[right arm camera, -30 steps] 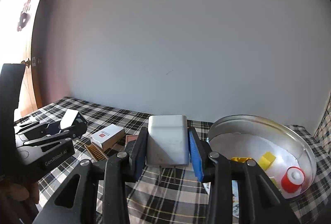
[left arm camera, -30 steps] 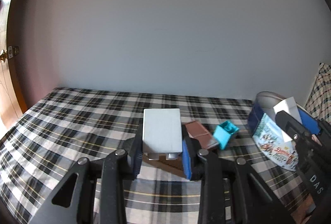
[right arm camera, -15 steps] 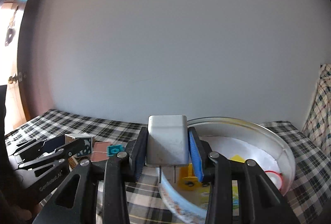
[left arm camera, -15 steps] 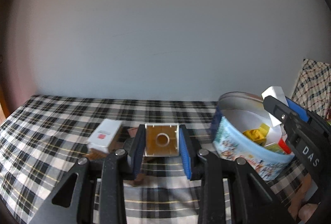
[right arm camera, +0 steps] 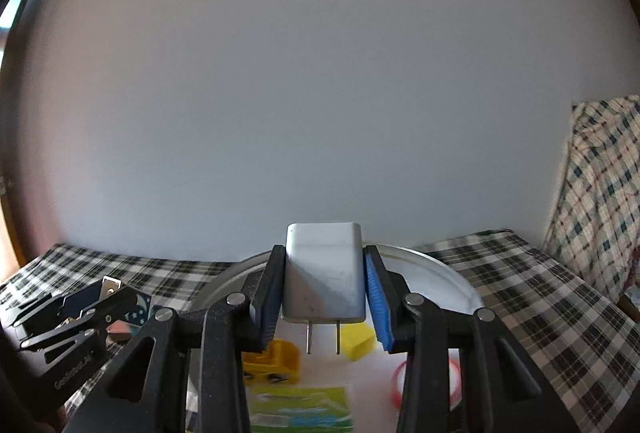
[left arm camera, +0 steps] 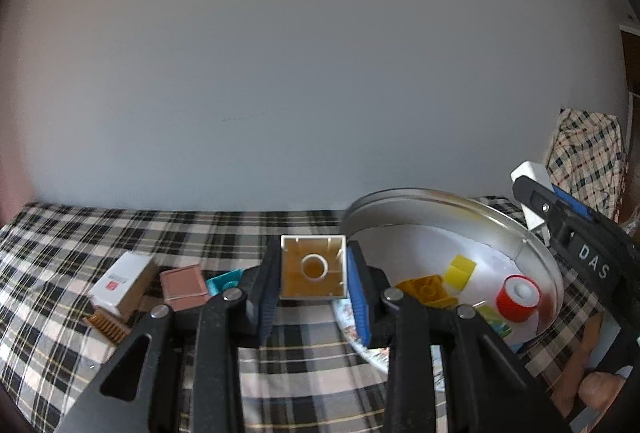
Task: Organize rigid objects
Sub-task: 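Carry the white charger and white brick over the tin with both tools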
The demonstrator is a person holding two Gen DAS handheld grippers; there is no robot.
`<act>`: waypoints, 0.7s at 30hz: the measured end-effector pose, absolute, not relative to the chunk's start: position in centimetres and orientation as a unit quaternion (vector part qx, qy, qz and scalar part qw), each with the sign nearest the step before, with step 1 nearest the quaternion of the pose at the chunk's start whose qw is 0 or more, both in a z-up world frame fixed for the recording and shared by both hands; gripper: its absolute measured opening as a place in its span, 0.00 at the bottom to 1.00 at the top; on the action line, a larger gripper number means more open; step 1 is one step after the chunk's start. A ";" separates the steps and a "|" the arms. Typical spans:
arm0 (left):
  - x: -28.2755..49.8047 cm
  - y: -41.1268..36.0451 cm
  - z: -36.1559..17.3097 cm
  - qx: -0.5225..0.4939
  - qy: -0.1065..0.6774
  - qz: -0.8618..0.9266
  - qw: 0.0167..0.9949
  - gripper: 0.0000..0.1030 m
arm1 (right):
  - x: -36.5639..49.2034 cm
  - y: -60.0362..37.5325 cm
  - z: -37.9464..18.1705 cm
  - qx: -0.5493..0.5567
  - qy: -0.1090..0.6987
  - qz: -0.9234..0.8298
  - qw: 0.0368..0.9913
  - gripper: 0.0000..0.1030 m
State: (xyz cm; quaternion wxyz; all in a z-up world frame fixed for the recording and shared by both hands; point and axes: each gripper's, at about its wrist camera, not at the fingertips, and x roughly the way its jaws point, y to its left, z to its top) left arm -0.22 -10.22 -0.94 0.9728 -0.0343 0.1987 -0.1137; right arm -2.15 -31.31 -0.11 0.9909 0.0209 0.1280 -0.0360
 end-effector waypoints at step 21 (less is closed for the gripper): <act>3.5 -19.4 0.1 -0.008 0.220 -0.154 0.963 0.30 | 0.7 -40.4 -0.3 0.042 0.143 -0.128 0.980 0.40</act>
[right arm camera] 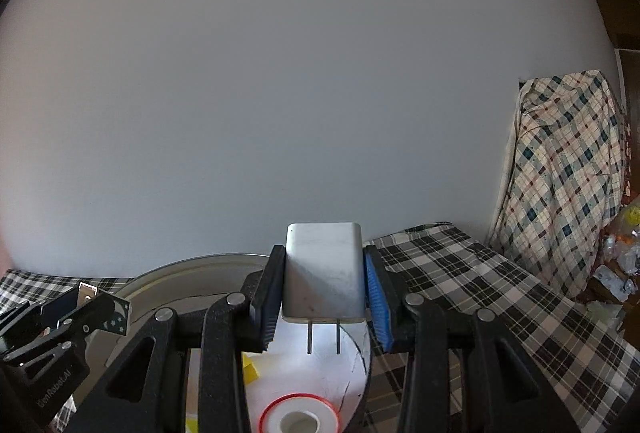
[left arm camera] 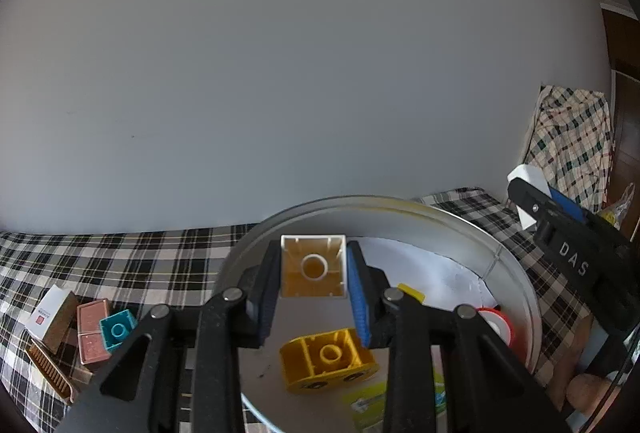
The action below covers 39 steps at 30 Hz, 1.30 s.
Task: Organize rigid objects
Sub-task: 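Carry the white charger and white brick over the tin with both tools, then release the white brick into the tin with the left tool while the right tool releases the charger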
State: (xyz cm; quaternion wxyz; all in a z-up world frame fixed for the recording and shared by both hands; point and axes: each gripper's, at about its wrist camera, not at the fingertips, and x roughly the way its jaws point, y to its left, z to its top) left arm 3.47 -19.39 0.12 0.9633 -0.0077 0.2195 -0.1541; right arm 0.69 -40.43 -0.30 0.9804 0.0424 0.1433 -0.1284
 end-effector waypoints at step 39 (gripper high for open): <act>6.0 -24.4 -0.1 0.050 0.292 -0.163 0.941 0.30 | 2.9 -42.1 -1.2 0.060 0.195 -0.129 0.970 0.40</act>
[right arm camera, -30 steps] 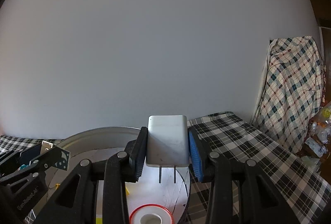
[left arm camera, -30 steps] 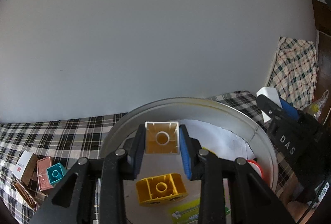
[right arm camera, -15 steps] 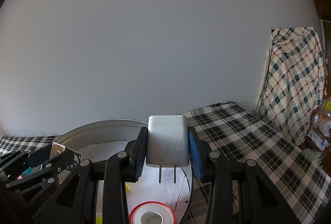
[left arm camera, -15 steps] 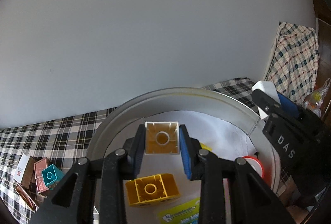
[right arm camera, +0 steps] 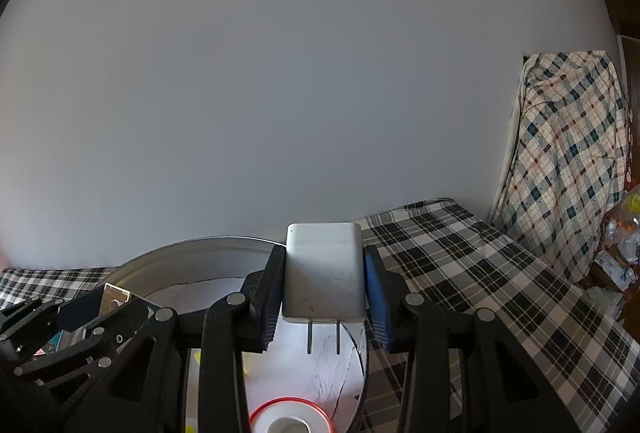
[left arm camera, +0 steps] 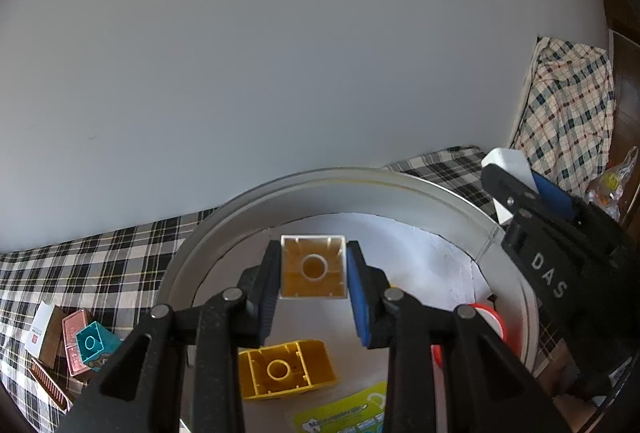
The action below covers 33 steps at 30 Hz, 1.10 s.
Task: Organize rigid objects
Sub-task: 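Release the white brick into the tin with the left tool while the right tool releases the charger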
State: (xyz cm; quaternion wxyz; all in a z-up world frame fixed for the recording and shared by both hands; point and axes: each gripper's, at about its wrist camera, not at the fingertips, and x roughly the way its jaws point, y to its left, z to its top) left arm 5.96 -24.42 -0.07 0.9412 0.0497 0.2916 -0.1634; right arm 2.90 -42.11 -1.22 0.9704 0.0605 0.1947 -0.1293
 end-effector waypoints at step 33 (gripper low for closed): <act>6.8 -24.5 -0.5 0.070 0.318 -0.128 0.937 0.99 | 3.9 -42.2 -2.3 0.067 0.231 -0.131 0.962 0.69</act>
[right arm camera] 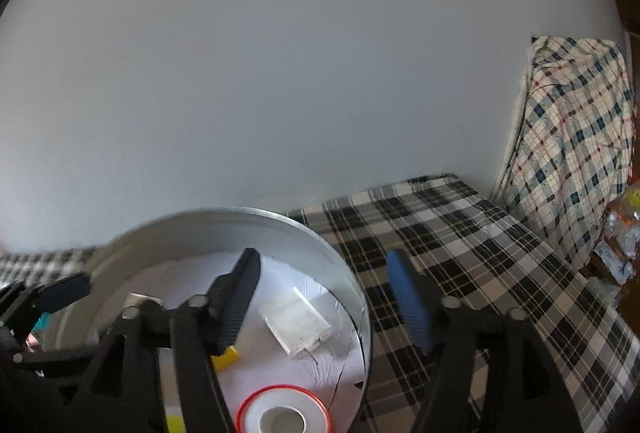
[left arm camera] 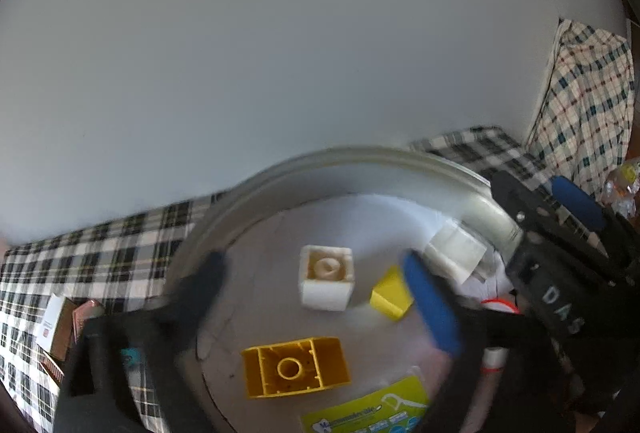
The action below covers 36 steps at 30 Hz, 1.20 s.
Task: Organize rigid objects
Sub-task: 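Release the white brick into the tin with the left tool while the right tool releases the charger, then withdraw both open tools from the tin toward the remaining items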
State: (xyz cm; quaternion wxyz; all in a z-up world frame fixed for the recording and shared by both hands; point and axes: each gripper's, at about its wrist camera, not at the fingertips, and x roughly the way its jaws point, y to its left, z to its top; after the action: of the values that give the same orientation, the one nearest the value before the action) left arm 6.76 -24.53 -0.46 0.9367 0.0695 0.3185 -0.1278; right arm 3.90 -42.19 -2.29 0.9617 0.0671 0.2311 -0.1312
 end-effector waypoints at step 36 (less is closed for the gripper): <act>0.2 -15.6 -1.7 0.042 0.194 -0.033 0.980 1.00 | -2.6 -38.1 -1.1 0.044 0.036 -0.144 0.988 0.93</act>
State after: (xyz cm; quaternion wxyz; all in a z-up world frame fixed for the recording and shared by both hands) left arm 0.21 -15.57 -1.73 0.9796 0.0420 0.1937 -0.0331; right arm -2.64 -38.05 -1.12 0.9880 0.0440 0.0360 -0.1439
